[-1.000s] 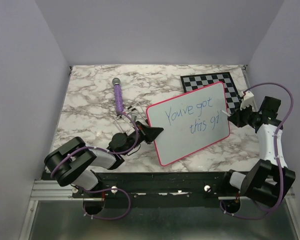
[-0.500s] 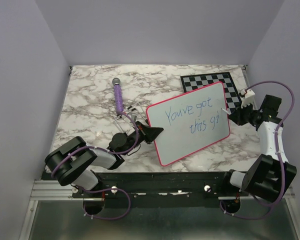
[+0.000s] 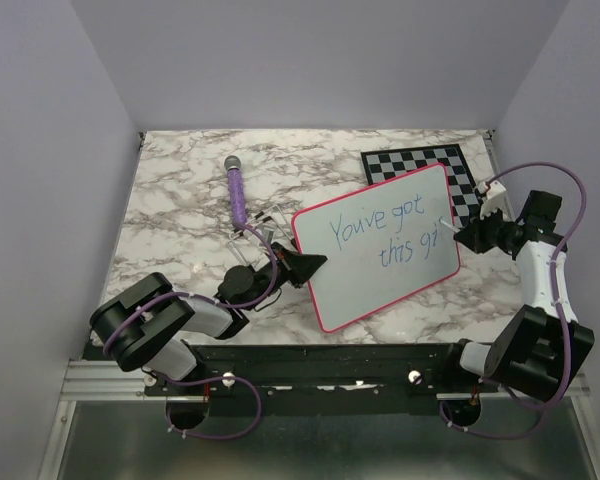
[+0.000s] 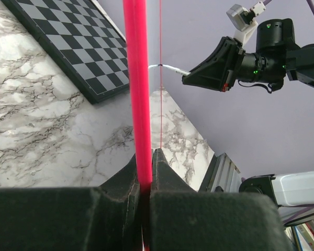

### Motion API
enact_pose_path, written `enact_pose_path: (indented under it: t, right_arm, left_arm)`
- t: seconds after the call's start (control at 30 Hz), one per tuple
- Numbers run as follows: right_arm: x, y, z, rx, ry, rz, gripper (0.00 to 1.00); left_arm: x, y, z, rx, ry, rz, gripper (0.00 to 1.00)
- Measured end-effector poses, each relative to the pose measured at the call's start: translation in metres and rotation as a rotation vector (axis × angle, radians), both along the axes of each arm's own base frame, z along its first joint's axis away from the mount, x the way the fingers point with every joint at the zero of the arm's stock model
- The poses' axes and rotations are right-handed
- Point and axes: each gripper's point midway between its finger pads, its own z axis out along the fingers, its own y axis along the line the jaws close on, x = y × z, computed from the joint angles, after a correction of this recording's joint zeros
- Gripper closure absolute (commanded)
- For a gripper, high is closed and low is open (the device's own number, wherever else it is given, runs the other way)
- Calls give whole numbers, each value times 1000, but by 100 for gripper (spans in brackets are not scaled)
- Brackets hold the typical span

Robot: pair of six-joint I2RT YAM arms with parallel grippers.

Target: Write a sentence on the whiteboard

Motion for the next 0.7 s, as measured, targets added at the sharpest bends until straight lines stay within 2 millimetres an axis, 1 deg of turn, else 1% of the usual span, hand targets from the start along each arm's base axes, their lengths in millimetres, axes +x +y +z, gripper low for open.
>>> enact_pose_path:
  t: [0.33,0.7]
  right_arm:
    - [-6,2,-5,-10,21,21,100]
    - [-13,-4,-13,-46,47,-5,99]
  left_arm:
    - [0,0,0,-1,3,0,100]
    - [1,0,0,-4,8,4,100]
